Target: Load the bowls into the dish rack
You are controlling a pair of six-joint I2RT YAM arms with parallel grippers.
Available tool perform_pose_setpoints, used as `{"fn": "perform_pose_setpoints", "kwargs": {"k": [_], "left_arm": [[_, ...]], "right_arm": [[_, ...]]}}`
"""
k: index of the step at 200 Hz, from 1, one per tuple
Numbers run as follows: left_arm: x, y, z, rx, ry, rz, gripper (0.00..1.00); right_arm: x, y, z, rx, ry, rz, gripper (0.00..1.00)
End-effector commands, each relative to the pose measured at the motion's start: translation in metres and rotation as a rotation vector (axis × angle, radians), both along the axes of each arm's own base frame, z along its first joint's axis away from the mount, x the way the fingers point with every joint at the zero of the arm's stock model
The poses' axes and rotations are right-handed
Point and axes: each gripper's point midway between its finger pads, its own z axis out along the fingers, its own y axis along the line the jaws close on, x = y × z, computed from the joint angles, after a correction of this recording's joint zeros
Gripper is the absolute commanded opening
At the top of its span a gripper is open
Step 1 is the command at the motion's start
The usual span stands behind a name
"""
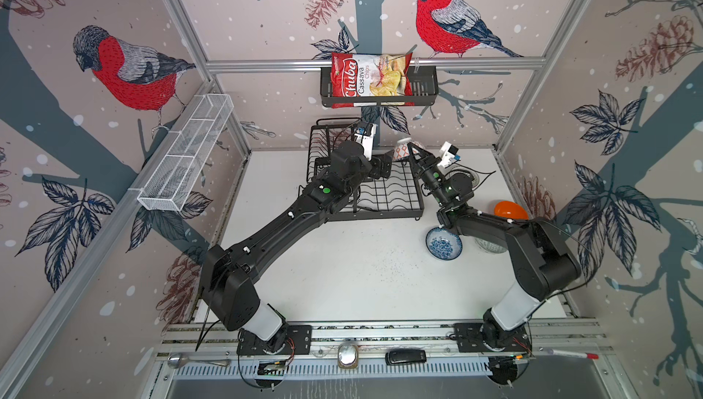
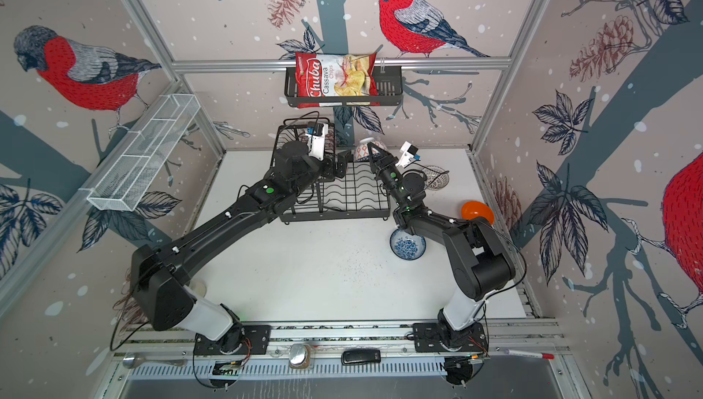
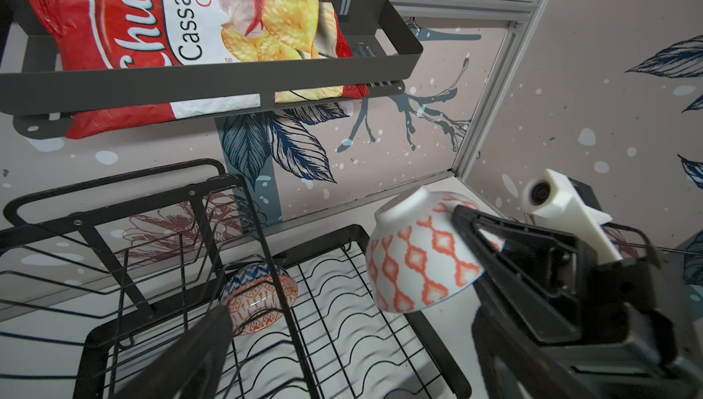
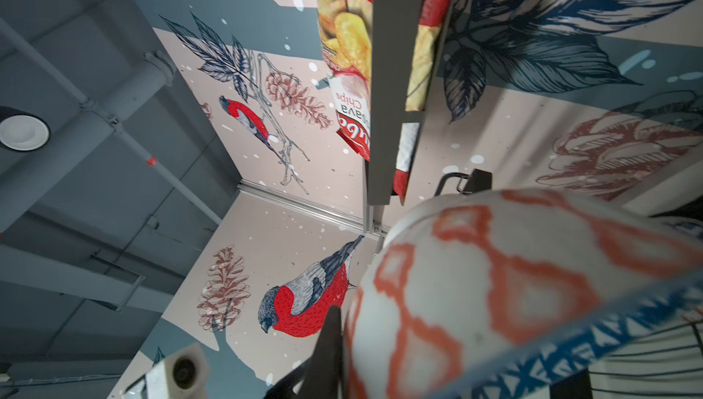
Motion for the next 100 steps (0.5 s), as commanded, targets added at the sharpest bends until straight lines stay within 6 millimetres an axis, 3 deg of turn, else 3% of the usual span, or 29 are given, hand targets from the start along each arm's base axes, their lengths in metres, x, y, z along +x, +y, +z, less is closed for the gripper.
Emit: {"fn": "perform_pose_setpoints", "kwargs": {"k": [1,38,100], "left_arm": [[-0.007,0.005,-0.004,0.04,-0.001,-0.023,0.98],[-0.01,0.018,-0.012,0.061,-0.001,-0.018,0.98],[-0.008,0.042,-0.023,0.049,0.013,-0.005,0.98]], "right_arm": [[-0.007,0.0,0.011,0.02,-0.11,-0.013,0.0],[0.007,0.013,-0.025,0.016,-0.032,0.011,0.0],[0.021,0.046,-0.062,-0.021,0.037,0.058,0.0]]}}
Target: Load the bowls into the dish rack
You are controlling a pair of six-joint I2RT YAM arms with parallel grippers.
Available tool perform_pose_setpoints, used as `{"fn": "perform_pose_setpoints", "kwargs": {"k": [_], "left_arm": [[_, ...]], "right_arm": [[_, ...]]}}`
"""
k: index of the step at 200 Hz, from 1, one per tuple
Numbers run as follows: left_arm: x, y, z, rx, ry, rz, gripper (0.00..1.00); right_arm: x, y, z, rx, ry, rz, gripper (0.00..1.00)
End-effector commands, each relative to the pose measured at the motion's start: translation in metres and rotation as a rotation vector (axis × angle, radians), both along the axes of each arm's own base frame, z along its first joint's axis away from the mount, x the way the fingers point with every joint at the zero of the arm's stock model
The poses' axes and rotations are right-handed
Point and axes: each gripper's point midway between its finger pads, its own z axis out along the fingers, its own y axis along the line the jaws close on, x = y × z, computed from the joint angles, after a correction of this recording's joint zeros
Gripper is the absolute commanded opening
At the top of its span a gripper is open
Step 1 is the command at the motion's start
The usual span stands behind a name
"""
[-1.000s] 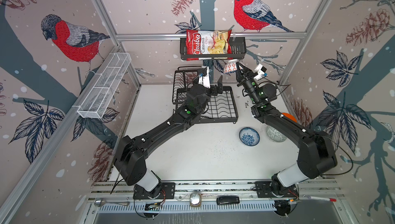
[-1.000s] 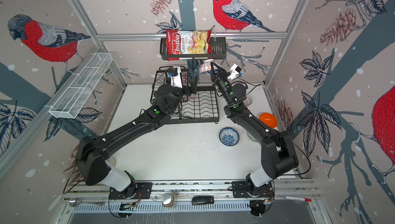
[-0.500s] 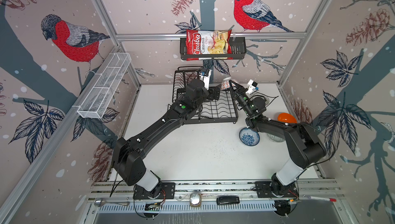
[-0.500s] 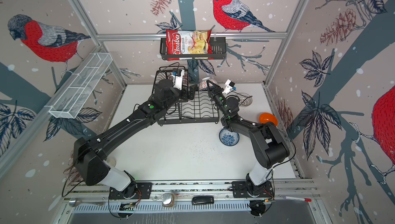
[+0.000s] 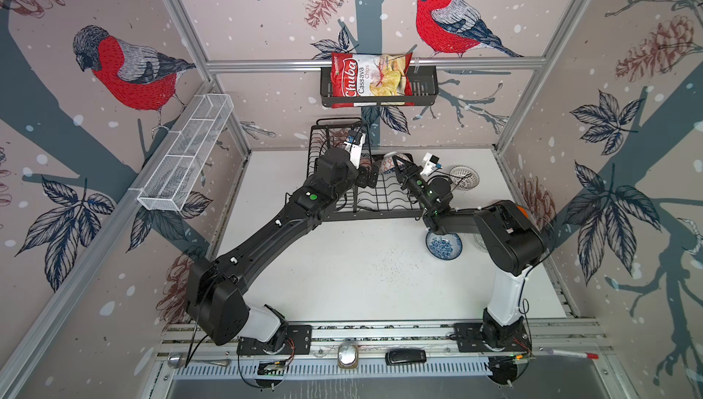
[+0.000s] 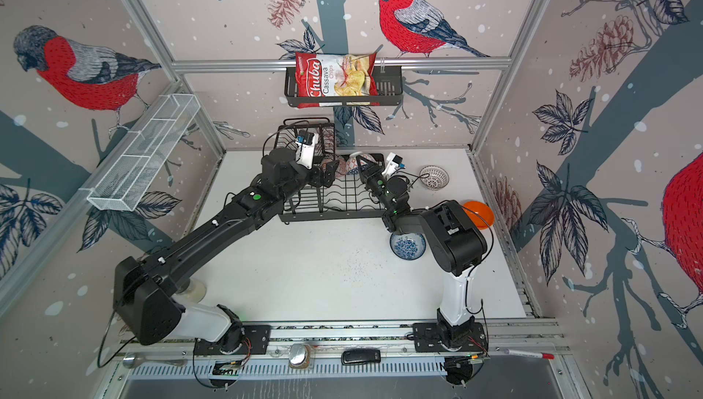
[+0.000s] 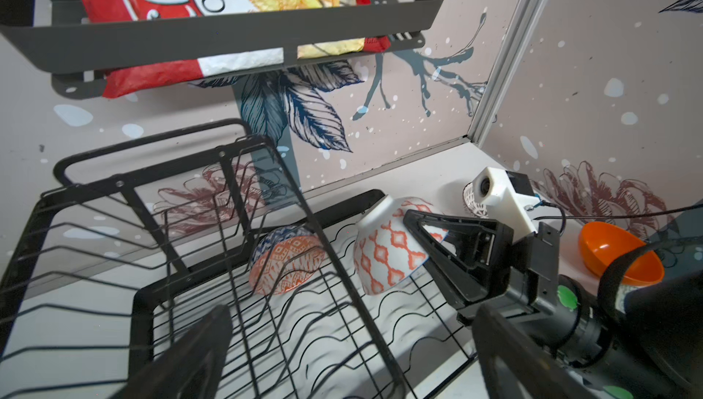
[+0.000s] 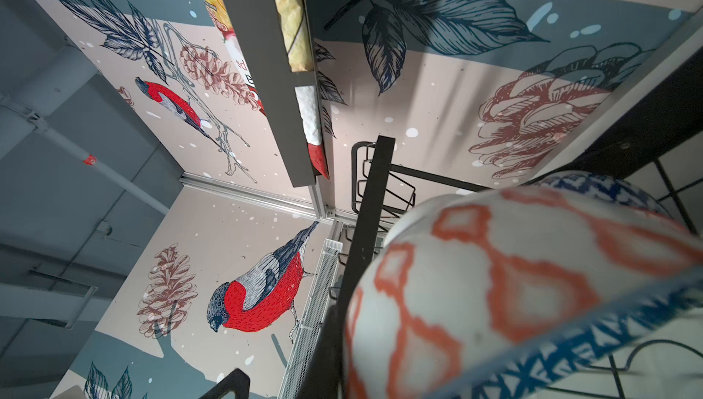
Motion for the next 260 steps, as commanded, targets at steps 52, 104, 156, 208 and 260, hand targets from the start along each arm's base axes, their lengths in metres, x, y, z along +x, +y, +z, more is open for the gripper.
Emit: {"fn": "perform_pose_setpoints", "kwargs": {"k": [52,104,156,208,260], "left_arm": [[-0.001,0.006,0.003,0.013,-0.031,-0.011,0.98],[0.003,0.001,-0.008,0.012,0.004,-0.022,0.98],[0.005,-0.002,-0.017,0.018,0.029,-0.027,0.98],[0.008,-0.003,-0.021,0.039,0.037,-0.034,0.98],[0.008,-0.005,-0.024,0.036,0.051,-0.042,0.98]], "right_arm": [[0.007,0.029,-0.015,0.048,-0.001,0.044,0.0],[0.012,0.043,-0.035,0.054,0.025,0.073,0.0],[0.025,0.059,-0.048,0.051,0.076,0.091,0.0],[0.033,0.079,-0.058,0.044,0.102,0.116,0.0],[0.038,0.088,-0.071,0.045,0.131,0.128,0.0]]}}
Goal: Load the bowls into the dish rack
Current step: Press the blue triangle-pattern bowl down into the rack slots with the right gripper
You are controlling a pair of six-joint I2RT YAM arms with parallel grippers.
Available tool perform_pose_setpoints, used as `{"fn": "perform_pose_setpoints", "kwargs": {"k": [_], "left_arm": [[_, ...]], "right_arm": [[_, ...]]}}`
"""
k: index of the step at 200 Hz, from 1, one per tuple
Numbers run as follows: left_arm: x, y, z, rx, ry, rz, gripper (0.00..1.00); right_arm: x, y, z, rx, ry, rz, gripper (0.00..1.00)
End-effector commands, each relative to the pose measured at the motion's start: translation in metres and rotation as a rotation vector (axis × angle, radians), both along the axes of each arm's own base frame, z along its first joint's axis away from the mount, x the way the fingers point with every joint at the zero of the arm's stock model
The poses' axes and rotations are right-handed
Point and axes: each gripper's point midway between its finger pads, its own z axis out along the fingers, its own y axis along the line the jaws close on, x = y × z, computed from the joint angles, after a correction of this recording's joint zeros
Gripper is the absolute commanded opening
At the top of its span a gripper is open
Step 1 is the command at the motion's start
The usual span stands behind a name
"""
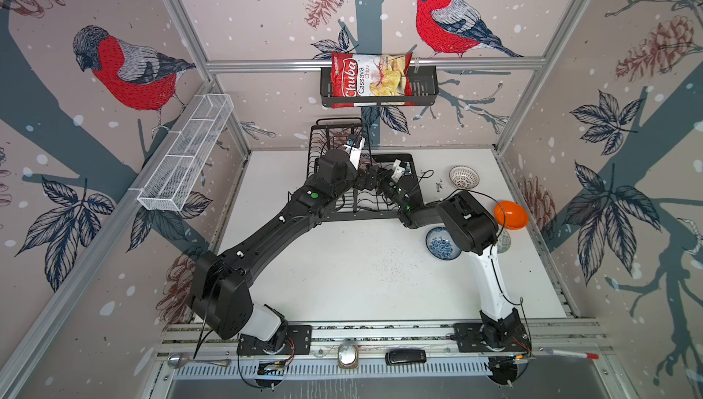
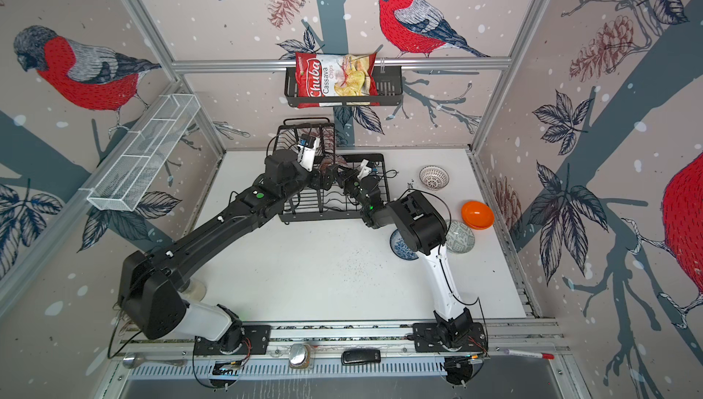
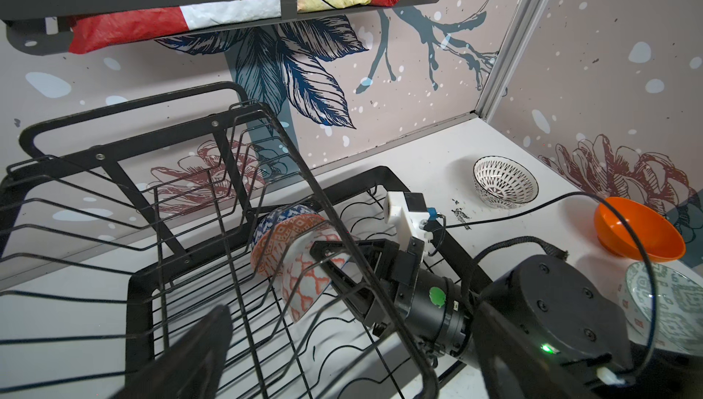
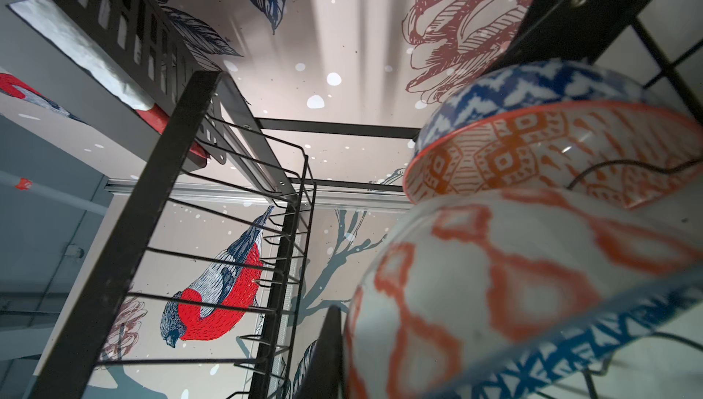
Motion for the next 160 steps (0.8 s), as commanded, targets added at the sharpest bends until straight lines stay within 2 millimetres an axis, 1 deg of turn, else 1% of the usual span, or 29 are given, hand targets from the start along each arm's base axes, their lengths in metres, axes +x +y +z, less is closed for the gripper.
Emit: {"fn": "perform_pose_setpoints", "kwargs": {"k": [1,80,121,160], "left_arm": [[0.0,-0.001,0.0,0.006,0.005,-0.011,0.98],[-0.001,-0.001,0.001,-0.001,0.007,-0.008,0.98],[-0.001,0.001,0.004,-0.001,-0.001,-0.003,0.98],[-0.001,0.001,0.004,-0.002,-0.001,0.0,0.98]], "right_arm": [[-0.002,0.005,0.014,0.037,-0.04,0.02,0.0],[0.008,0.022,-0.004,0.026,0.016,0.025,0.0],[0.012,0.028,-0.006,0.025,0.018,0.028,0.0],[0.015,0.03,-0.012,0.047,0.047,0.027,0.0]]}}
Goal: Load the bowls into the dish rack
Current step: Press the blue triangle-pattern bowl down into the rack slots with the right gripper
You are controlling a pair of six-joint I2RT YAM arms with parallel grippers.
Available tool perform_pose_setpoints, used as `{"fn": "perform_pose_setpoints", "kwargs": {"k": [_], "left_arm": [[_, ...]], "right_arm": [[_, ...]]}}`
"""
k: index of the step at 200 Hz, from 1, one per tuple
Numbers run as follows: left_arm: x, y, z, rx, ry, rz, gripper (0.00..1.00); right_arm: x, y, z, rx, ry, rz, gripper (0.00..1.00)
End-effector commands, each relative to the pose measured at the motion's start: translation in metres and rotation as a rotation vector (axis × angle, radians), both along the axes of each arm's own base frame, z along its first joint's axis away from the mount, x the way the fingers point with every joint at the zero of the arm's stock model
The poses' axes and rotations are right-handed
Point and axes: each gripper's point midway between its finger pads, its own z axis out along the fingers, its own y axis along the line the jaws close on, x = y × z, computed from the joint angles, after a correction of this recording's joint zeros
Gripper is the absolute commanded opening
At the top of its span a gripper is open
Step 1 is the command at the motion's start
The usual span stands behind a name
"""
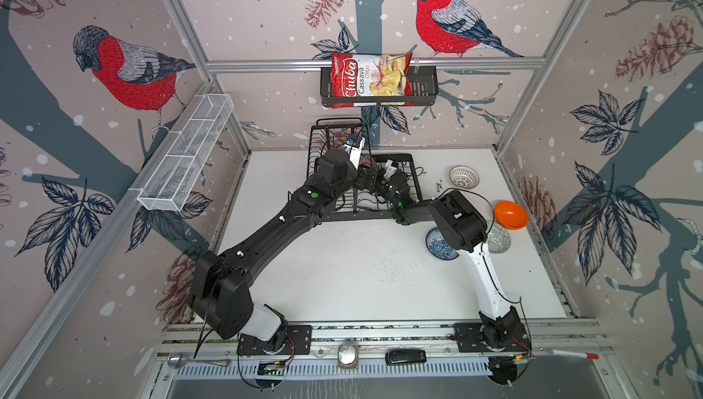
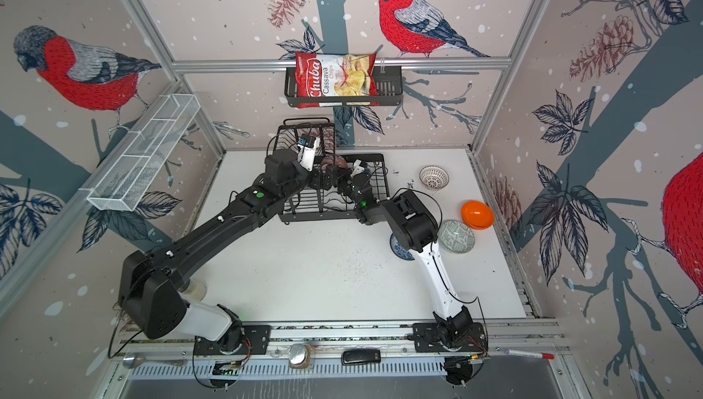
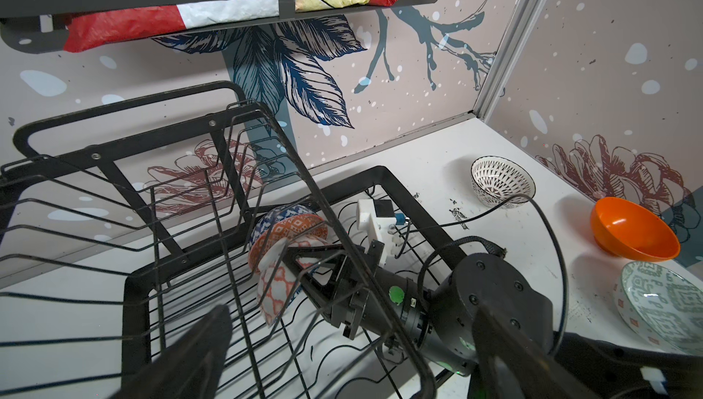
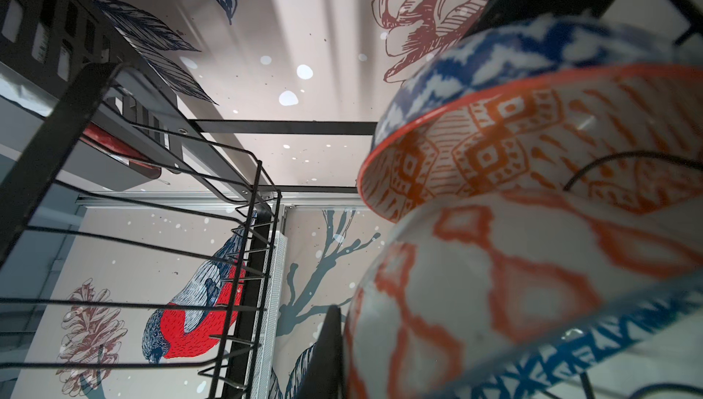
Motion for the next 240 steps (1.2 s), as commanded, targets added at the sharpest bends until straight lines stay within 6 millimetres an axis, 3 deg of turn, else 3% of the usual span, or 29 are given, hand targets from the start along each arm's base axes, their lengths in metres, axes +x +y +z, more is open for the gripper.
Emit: {"fn": "perform_pose_setpoints", "kwargs": {"k": [1,240], "left_arm": [[-0.001,0.001,0.004,0.002,-0.004,-0.001,0.98],[-0.002,0.001,0.006,-0.011,-0.006,0.001,0.98]], "right_arm": [[0.0,0.003,0.006,0.041,-0.006,0.004,0.0],[-0.011,-0.01,-0.017,0.071,0.191,-0.058,0.0]]}}
